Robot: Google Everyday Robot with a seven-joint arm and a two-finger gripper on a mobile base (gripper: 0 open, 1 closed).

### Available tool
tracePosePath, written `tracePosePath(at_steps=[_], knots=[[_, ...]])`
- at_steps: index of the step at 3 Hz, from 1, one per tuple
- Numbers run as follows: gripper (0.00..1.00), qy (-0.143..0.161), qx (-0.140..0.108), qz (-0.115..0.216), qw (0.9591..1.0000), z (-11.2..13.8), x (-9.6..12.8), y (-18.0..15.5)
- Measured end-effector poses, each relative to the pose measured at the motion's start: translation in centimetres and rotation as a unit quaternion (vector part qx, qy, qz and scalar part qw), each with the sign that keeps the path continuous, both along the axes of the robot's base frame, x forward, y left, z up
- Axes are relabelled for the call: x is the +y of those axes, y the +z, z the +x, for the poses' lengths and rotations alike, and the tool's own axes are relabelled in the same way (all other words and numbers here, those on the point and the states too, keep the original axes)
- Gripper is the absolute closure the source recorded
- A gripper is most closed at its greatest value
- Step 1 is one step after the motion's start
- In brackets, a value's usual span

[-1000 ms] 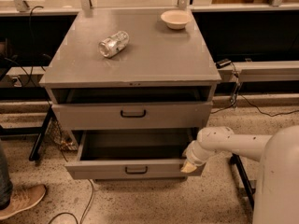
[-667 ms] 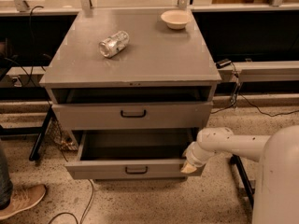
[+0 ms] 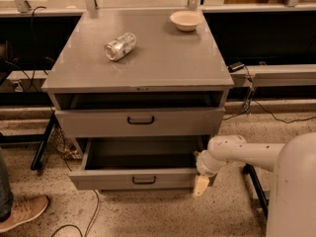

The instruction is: Open middle drawer

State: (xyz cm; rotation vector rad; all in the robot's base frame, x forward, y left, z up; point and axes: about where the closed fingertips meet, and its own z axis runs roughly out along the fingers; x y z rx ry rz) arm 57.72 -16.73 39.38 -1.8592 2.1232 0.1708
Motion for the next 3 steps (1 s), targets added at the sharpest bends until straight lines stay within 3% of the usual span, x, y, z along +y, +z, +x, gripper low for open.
tracePosePath(at_steps=[1,2,3], knots=[[0.0,0.047,0.001,-0.009,0.9989,-1.1,1.6,0.6],[0.0,0.104,0.017,-0.008,0.9944,-3.0,3.7,0.7],[0.16,0.134,0.04,0.002,0.9902,-4.4,4.7,0.1]])
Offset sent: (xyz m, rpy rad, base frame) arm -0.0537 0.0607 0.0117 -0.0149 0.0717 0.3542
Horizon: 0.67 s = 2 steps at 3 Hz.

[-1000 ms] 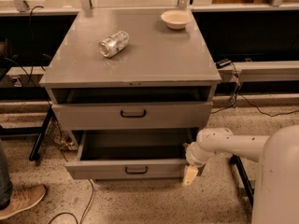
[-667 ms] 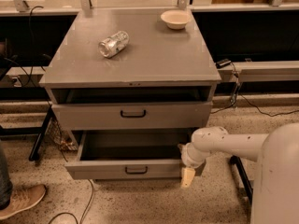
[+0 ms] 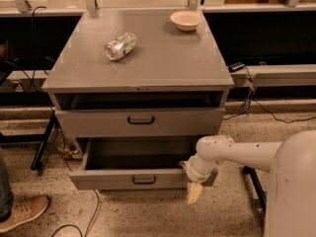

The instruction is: Open middle drawer

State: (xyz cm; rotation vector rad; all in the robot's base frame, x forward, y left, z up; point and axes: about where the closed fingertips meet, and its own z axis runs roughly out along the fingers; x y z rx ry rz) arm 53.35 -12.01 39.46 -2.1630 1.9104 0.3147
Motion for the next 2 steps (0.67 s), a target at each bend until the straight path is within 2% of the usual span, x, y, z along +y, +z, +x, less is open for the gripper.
tracePosePath(at_steps=[1,2], knots=[[0.4,0.003,0.02,-0.001,0.9998,-1.33,-0.44,-0.34],[0.63,0.003,0.02,-0.001,0.9998,-1.34,-0.45,0.05]])
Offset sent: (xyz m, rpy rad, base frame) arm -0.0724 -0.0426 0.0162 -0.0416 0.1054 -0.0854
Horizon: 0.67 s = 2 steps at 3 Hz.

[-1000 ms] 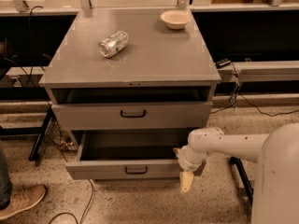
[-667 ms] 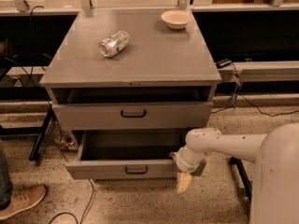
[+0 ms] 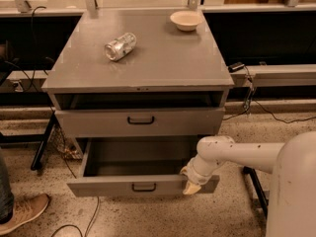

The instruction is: Open middle drawer

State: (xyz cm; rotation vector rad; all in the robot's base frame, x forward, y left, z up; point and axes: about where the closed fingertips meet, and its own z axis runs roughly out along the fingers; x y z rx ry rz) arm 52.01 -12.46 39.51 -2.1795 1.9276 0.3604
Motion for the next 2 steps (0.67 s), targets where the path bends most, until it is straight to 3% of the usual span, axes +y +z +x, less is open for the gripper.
tracePosePath(at_steps=[1,2], knots=[[0.94,-0.021,0.011,-0.011,0.9997,-2.55,-1.47,0.91],[1.0,-0.021,0.011,-0.011,0.9997,-2.56,-1.47,0.91]])
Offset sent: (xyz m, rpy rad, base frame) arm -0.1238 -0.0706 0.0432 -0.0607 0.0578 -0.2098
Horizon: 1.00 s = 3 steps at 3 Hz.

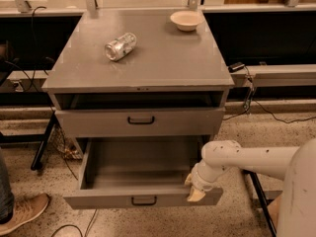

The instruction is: Open middle drawer

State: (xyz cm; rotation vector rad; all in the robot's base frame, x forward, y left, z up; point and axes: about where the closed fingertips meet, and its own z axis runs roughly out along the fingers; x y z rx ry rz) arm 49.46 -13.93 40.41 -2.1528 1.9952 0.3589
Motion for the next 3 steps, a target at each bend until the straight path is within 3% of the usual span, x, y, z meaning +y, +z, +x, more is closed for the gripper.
tracePosePath(at_steps=[1,2,3], knots=[[1.0,0.0,0.0,0.0,1.0,0.0,0.0,0.0],[1.0,-0.021,0.011,0.014,0.9996,-2.5,-1.4,-0.5],[1.0,-0.021,0.012,0.014,0.9996,-2.5,-1.3,-0.5]])
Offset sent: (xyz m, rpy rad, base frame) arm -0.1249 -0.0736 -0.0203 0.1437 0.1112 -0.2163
